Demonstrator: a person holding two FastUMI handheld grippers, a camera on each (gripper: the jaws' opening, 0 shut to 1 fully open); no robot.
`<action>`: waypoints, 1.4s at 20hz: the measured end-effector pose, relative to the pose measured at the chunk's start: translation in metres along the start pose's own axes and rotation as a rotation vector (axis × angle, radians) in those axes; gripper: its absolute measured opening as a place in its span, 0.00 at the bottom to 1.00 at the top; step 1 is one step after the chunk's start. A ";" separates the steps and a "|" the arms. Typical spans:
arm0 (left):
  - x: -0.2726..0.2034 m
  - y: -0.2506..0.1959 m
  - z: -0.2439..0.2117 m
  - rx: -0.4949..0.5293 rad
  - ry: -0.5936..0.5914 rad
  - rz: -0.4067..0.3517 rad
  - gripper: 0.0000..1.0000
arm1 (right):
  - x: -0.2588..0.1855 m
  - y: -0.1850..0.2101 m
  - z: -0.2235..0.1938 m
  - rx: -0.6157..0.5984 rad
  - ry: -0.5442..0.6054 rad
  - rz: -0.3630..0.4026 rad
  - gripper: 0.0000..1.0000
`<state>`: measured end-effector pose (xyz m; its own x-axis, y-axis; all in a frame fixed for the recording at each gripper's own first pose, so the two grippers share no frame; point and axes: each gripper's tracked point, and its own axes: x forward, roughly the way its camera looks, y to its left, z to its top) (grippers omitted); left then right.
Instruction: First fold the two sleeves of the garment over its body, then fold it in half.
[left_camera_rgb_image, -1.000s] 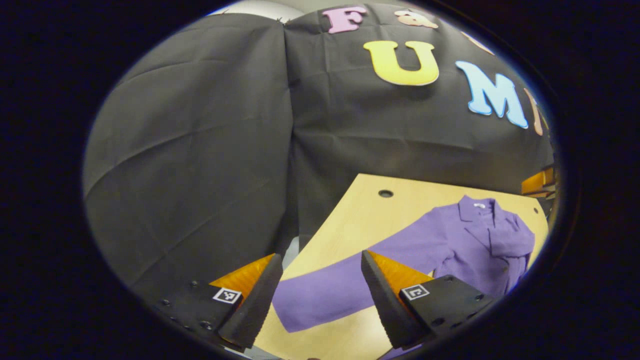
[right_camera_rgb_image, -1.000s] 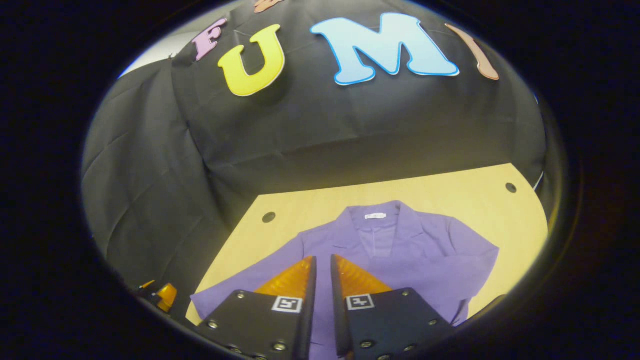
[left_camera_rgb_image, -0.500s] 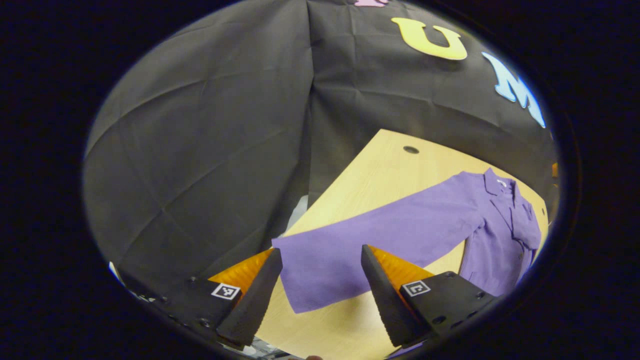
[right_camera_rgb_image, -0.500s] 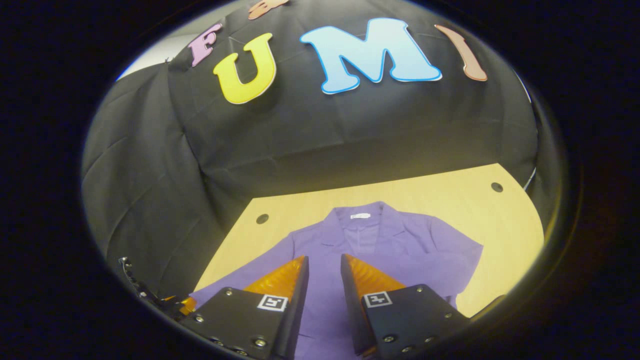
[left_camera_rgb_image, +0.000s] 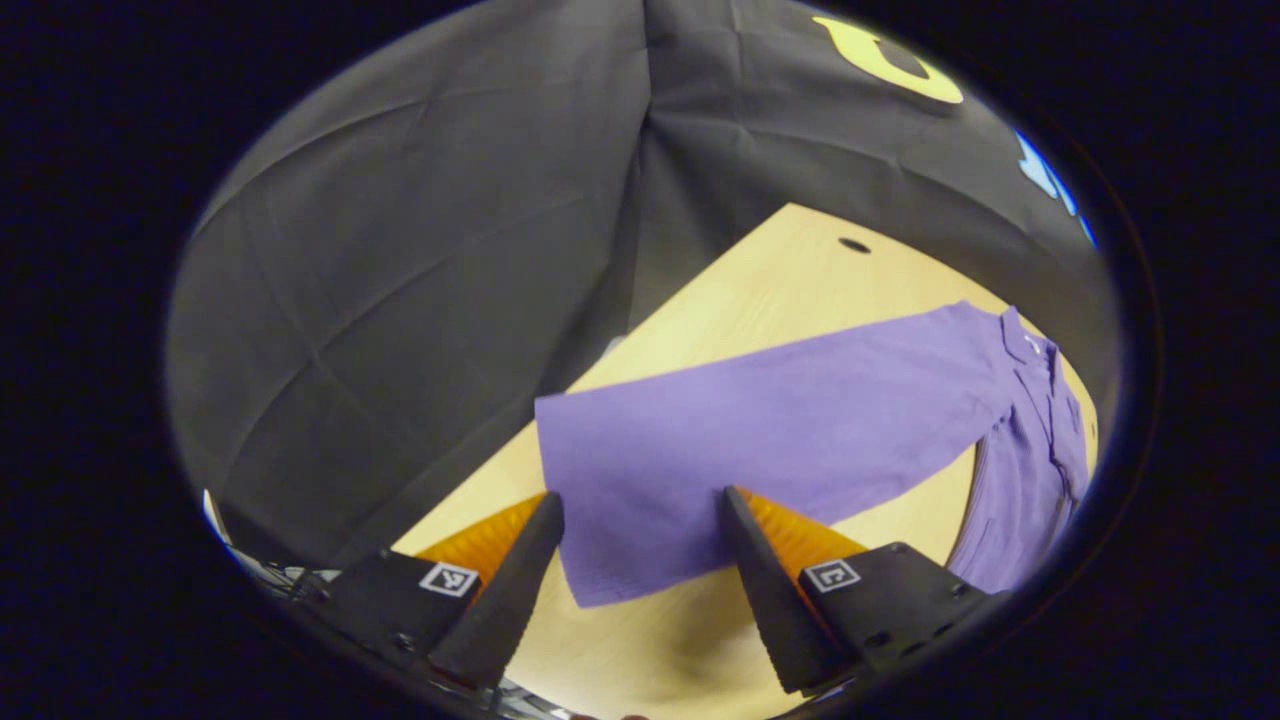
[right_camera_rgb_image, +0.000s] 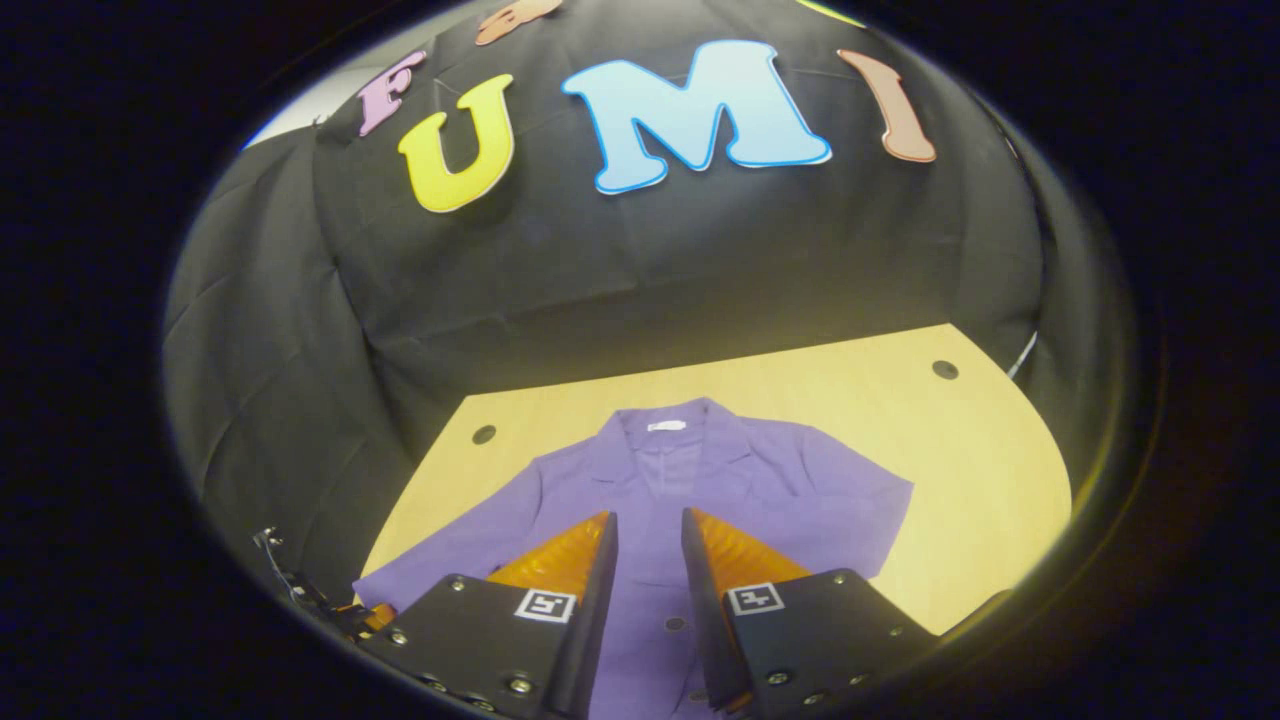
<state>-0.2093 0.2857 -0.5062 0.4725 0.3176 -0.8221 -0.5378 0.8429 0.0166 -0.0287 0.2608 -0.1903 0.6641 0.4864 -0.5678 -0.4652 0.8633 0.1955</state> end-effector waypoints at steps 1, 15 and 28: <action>0.003 0.000 -0.003 0.002 0.005 -0.003 1.00 | 0.000 -0.003 -0.003 0.006 0.003 -0.004 0.41; 0.016 -0.021 0.007 -0.042 0.033 -0.023 0.08 | -0.007 -0.013 -0.024 0.015 0.034 -0.013 0.41; -0.009 -0.067 0.047 0.031 0.015 -0.038 0.07 | -0.022 -0.063 -0.027 0.099 0.025 -0.065 0.34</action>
<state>-0.1452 0.2466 -0.4733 0.4812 0.2788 -0.8311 -0.4981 0.8671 0.0025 -0.0298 0.1921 -0.2119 0.6755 0.4267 -0.6013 -0.3607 0.9025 0.2352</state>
